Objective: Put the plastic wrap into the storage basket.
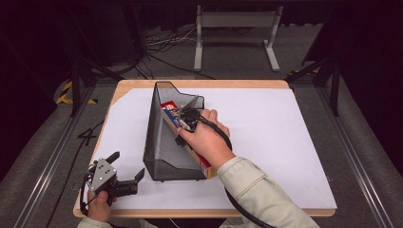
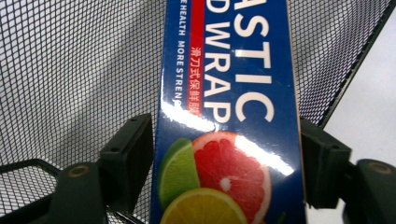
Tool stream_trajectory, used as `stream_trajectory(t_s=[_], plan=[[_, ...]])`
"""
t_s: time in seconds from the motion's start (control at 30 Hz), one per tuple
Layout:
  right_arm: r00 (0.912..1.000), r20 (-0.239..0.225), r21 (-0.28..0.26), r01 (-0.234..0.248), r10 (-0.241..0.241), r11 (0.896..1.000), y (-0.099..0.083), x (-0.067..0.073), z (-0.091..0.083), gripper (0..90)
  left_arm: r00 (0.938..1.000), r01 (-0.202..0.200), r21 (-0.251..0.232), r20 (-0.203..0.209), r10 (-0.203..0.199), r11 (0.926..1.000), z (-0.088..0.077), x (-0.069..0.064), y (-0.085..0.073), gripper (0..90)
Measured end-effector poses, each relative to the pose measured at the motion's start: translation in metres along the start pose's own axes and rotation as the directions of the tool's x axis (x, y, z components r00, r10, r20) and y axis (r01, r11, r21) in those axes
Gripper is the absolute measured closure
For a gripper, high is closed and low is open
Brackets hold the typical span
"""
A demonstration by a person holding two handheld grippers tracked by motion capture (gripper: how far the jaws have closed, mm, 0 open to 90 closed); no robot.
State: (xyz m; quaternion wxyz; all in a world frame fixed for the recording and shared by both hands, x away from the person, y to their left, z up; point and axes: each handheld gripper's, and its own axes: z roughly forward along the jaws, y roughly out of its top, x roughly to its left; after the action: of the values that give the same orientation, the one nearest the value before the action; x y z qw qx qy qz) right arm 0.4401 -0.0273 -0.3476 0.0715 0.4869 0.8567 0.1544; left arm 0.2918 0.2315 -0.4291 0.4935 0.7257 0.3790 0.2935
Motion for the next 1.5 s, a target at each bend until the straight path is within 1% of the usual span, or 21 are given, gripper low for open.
stream_trajectory(t_s=[0.17,0.3,0.43,0.53,0.63,0.67,0.7,0.73,0.77,0.83,0.87,0.97,1.03,1.07,1.17,1.23,1.27,1.3,1.33,1.47,1.5], plan=[[1.0,0.003,0.003,0.007,-0.007,1.0,-0.001,-0.001,0.001,24.0,1.0,0.002,0.002,0.001,-0.002,1.0,0.0,0.0,0.0,0.1],[1.0,0.004,-0.018,0.007,-0.007,1.0,-0.001,-0.003,-0.004,22.4,1.0,0.003,0.003,-0.001,-0.003,1.0,0.001,0.0,0.0,0.1],[0.9994,0.018,-0.069,0.031,-0.03,0.997,-0.001,-0.001,-0.016,21.2,1.0,0.005,0.004,-0.002,-0.005,1.0,0.0,0.001,0.0,0.1],[0.9993,0.012,-0.103,0.036,-0.035,0.994,-0.001,0.0,-0.023,20.3,1.0,0.004,0.0,-0.007,-0.004,1.0,0.0,0.001,0.0,0.1],[0.9985,0.014,-0.152,0.054,-0.053,0.987,-0.002,0.001,-0.03,20.3,0.9999,0.007,-0.002,-0.008,-0.007,1.0,-0.001,0.001,-0.001,0.1],[0.9973,0.024,-0.179,0.072,-0.069,0.981,-0.003,0.0,-0.032,19.9,0.9999,0.008,-0.005,-0.009,-0.008,1.0,-0.001,0.001,0.0,0.1],[0.9955,0.029,-0.215,0.095,-0.091,0.972,-0.005,0.0,-0.035,18.9,0.9999,0.007,-0.006,-0.01,-0.007,1.0,-0.002,0.001,0.0,0.1],[0.9951,0.024,-0.235,0.099,-0.096,0.967,-0.007,0.0,-0.038,18.1,0.9999,0.01,-0.009,-0.013,-0.01,0.9999,-0.002,0.001,0.0,0.1],[0.9926,0.023,-0.269,0.121,-0.119,0.955,-0.009,-0.001,-0.041,17.8,0.9999,0.008,-0.006,-0.013,-0.008,0.9999,-0.002,0.001,-0.001,0.1],[0.9901,0.017,-0.319,0.137,-0.139,0.938,-0.014,-0.003,-0.045,17.8,0.9998,0.01,-0.002,-0.016,-0.01,0.9999,-0.002,0.002,-0.001,0.1],[0.9901,0.017,-0.319,0.137,-0.139,0.938,-0.014,-0.003,-0.045,17.8,0.9998,0.01,-0.002,-0.016,-0.01,0.9999,-0.002,0.002,-0.001,0.1],[0.9853,-0.019,-0.386,0.149,-0.17,0.91,-0.02,-0.008,-0.051,17.8,0.9998,0.009,-0.007,-0.018,-0.009,0.9999,-0.003,0.001,0.0,0.1],[0.9816,-0.075,-0.406,0.131,-0.176,0.904,-0.023,-0.011,-0.053,17.8,0.9998,0.006,-0.006,-0.017,-0.006,1.0,-0.002,0.0,0.0,0.1],[0.9786,-0.081,-0.423,0.139,-0.19,0.896,-0.025,-0.013,-0.055,17.8,0.9998,0.006,-0.006,-0.018,-0.006,1.0,-0.002,0.0,0.0,0.1],[0.9725,-0.06,-0.48,0.17,-0.225,0.861,-0.029,-0.019,-0.06,17.8,0.9998,0.008,-0.004,-0.016,-0.008,1.0,-0.001,0.0,0.0,0.1],[0.9719,-0.065,-0.501,0.165,-0.226,0.849,-0.032,-0.022,-0.063,17.7,0.9998,0.008,-0.003,-0.017,-0.008,1.0,-0.001,0.0,0.0,0.1],[0.9719,-0.065,-0.501,0.165,-0.226,0.849,-0.032,-0.022,-0.063,17.7,0.9998,0.008,-0.003,-0.017,-0.008,1.0,-0.001,0.0,0.0,0.1],[0.9716,-0.064,-0.512,0.164,-0.228,0.843,-0.035,-0.025,-0.067,17.3,0.9998,0.009,-0.004,-0.018,-0.009,1.0,-0.001,0.0,0.0,0.1],[0.9715,-0.067,-0.509,0.163,-0.227,0.845,-0.036,-0.026,-0.067,17.1,0.9998,0.008,-0.003,-0.017,-0.008,1.0,0.0,0.0,0.0,0.1],[0.9694,-0.069,-0.509,0.169,-0.236,0.844,-0.039,-0.028,-0.073,15.7,0.9999,0.007,-0.004,-0.016,-0.007,1.0,-0.001,0.0,0.0,0.1],[0.9666,-0.074,-0.516,0.173,-0.245,0.839,-0.041,-0.031,-0.077,15.7,0.9998,0.007,-0.002,-0.016,-0.007,1.0,-0.001,0.0,0.0,0.1]])
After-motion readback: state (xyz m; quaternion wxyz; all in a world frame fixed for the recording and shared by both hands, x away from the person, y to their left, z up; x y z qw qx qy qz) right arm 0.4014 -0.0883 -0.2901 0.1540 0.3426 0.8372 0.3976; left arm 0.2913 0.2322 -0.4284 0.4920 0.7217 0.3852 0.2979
